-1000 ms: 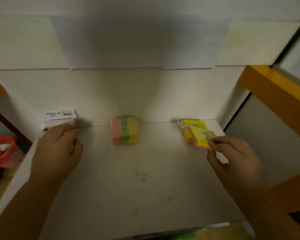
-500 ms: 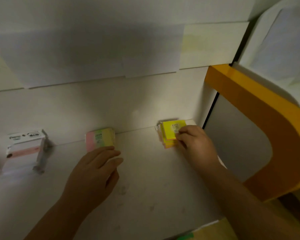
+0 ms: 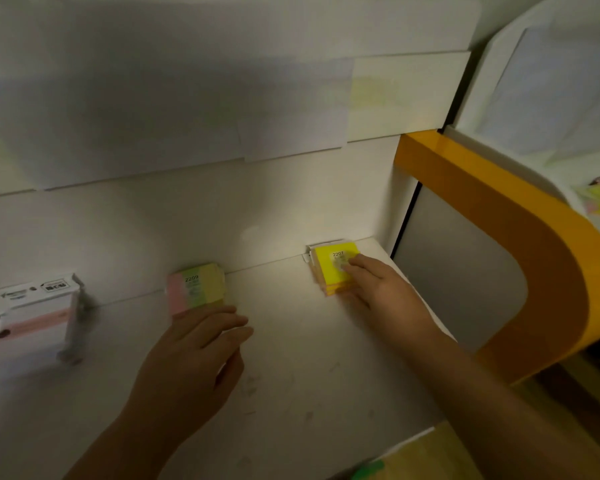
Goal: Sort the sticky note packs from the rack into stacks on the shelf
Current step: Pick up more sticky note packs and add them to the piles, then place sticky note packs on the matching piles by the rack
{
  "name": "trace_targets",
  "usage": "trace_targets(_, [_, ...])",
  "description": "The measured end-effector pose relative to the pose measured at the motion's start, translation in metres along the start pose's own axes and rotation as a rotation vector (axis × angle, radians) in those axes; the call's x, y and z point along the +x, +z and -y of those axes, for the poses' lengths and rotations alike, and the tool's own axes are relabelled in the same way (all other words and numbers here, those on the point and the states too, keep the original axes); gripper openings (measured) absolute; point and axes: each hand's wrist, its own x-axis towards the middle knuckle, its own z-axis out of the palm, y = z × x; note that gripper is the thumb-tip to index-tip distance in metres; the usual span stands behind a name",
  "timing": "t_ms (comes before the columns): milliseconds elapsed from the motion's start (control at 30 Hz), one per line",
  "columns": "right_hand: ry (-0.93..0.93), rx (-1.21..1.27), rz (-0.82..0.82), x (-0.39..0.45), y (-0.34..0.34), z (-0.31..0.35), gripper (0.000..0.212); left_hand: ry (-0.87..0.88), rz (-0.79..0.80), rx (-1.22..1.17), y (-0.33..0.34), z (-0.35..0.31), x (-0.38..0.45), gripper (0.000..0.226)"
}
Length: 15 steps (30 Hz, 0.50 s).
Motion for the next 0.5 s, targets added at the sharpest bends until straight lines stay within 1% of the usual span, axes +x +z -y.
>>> trace_targets(133, [-0.060,-0.060,-0.133,-0.038,-0.024,0.025,0.040,0.023,-0.087,-0.100,0.011,-0.009,0.019,0.025])
trace_targets(267, [-0.116,-0.113,-0.158,-0.080,-0.052,0.049,0.031,0.028,-0.124,-0.183,0.028,-0.026,0.040,0.026])
trace_targets(367, [-0.090,-0.149,-0.205,-0.110,-0.083,0.055,0.029,0.012,-0.132,-0.253,0.034,-0.045,0.055,0.027])
trace_targets(500, [-0.041,-0.169,-0.369,-0.142,-0.128,0.049,0.029,0.009,-0.102,-0.288,0.033,-0.079,0.079,0.033])
